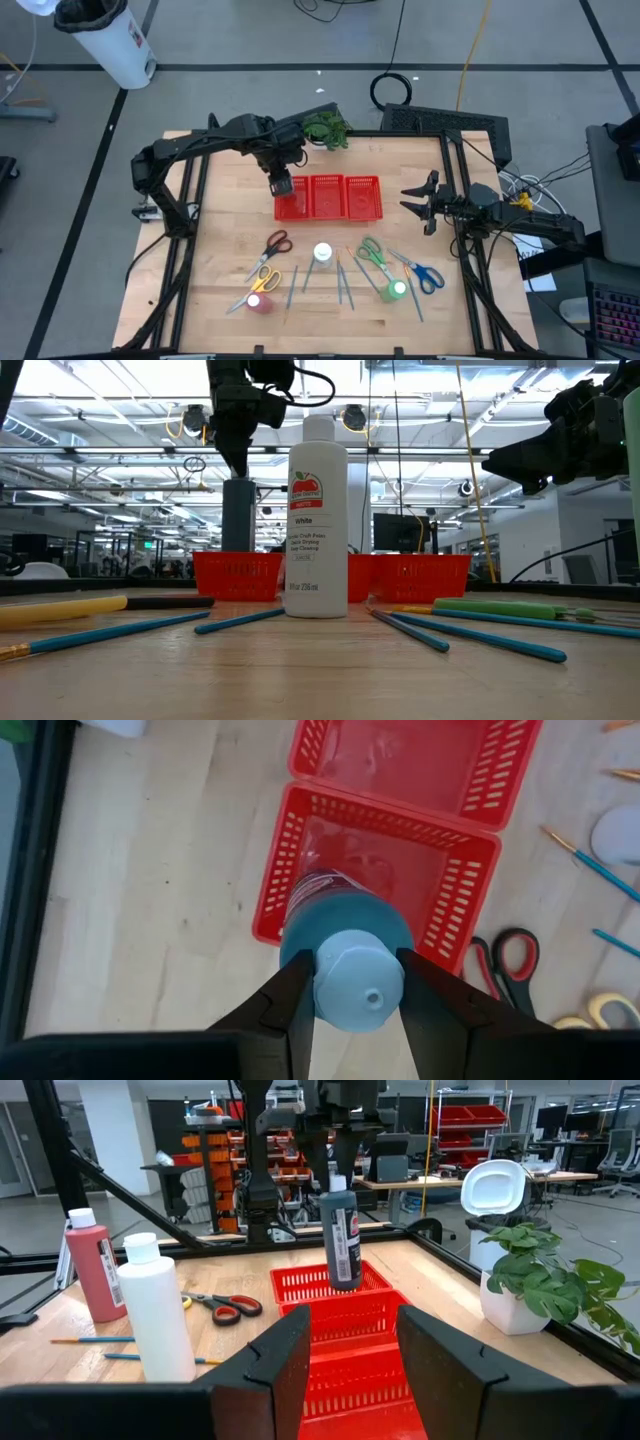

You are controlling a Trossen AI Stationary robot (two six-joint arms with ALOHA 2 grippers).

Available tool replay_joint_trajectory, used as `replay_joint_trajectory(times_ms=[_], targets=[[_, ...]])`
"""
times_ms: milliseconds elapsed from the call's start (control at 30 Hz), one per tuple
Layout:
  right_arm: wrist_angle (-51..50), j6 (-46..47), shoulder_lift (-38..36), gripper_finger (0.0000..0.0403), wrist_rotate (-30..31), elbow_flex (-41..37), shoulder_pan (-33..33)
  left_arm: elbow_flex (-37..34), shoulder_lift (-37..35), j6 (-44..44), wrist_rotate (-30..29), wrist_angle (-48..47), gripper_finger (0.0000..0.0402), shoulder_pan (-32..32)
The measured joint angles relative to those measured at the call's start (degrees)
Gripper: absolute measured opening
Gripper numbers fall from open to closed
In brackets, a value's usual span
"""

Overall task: Pick & Place Paint Supplies
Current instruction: Put the blue paint bottle into the left red bin

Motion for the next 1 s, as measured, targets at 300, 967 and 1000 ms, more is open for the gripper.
replay_joint_trajectory(times_ms=[300,967,1000], targets=[[0.0,0.0,-0.01,0.0142,0.0,0.0,0.01,-0.96,-0.04,0.12,-0.21,1.34,0.0121,0.11],[0.0,0.01,0.0,0.0142,-0.01,-0.02,0.01,-6.27,-0.02,-0.95,-0.36,2.02,0.0121,0.48],[0.0,0.0,0.02,0.0142,-0.01,-0.01,0.01,-6.27,-0.04,-0.94,-0.54,2.13,0.0121,0.48]])
